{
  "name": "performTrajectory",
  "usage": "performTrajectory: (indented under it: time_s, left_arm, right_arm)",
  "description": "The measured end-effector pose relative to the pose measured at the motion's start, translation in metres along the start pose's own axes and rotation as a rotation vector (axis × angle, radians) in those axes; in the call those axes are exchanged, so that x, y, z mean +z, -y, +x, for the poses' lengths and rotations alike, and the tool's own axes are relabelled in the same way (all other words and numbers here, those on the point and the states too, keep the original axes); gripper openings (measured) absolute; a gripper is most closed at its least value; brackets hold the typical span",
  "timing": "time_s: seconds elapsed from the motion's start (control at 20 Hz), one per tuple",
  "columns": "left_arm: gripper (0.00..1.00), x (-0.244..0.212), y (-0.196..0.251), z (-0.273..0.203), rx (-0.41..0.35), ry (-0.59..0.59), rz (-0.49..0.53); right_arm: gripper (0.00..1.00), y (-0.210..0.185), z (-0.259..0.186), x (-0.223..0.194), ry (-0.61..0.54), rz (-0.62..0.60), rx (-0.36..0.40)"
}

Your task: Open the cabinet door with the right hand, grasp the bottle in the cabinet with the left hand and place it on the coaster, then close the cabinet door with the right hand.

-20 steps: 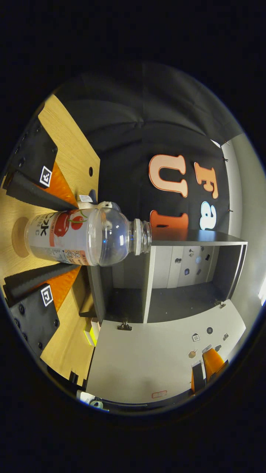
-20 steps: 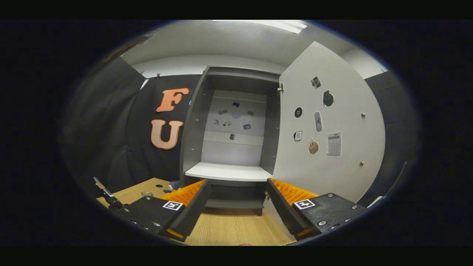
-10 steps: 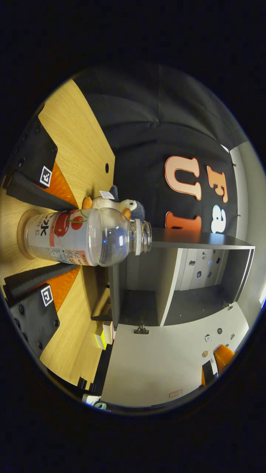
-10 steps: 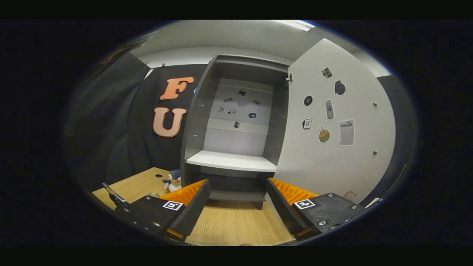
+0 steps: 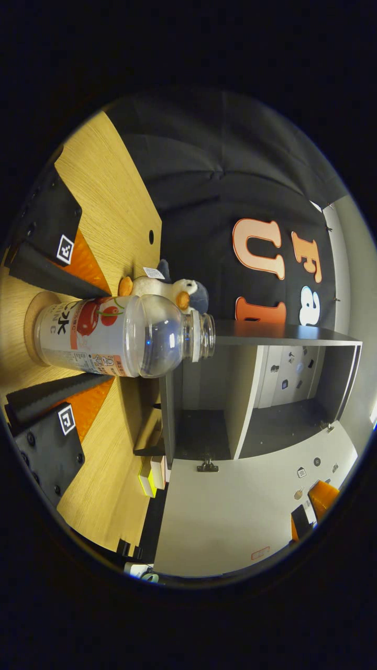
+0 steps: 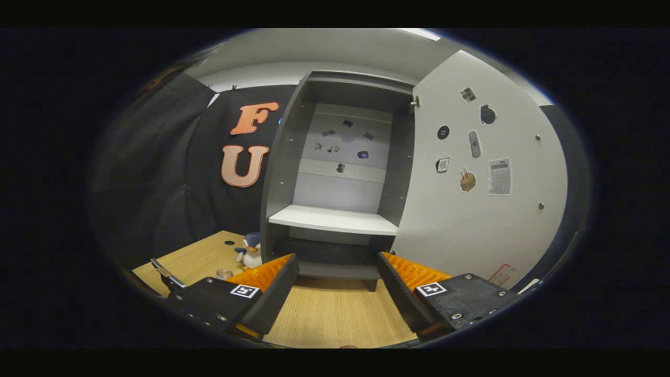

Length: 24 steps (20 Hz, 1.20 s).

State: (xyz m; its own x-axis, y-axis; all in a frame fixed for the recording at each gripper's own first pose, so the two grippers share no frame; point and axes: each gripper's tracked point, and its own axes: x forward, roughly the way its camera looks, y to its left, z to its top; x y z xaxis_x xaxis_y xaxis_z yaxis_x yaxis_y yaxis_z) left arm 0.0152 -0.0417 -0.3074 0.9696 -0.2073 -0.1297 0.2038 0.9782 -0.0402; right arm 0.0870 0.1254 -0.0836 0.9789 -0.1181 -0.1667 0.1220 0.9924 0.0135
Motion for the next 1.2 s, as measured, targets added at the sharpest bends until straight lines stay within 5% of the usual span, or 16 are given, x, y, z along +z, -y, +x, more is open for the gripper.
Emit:
performTrajectory:
  time_s: [1.2]
  left_arm:
    - [0.94,0.005,-0.005,0.017,0.001,-0.034,0.004]
  right_arm:
    - [0.93,-0.017,-0.004,-0.002,-0.023,-0.007,0.045]
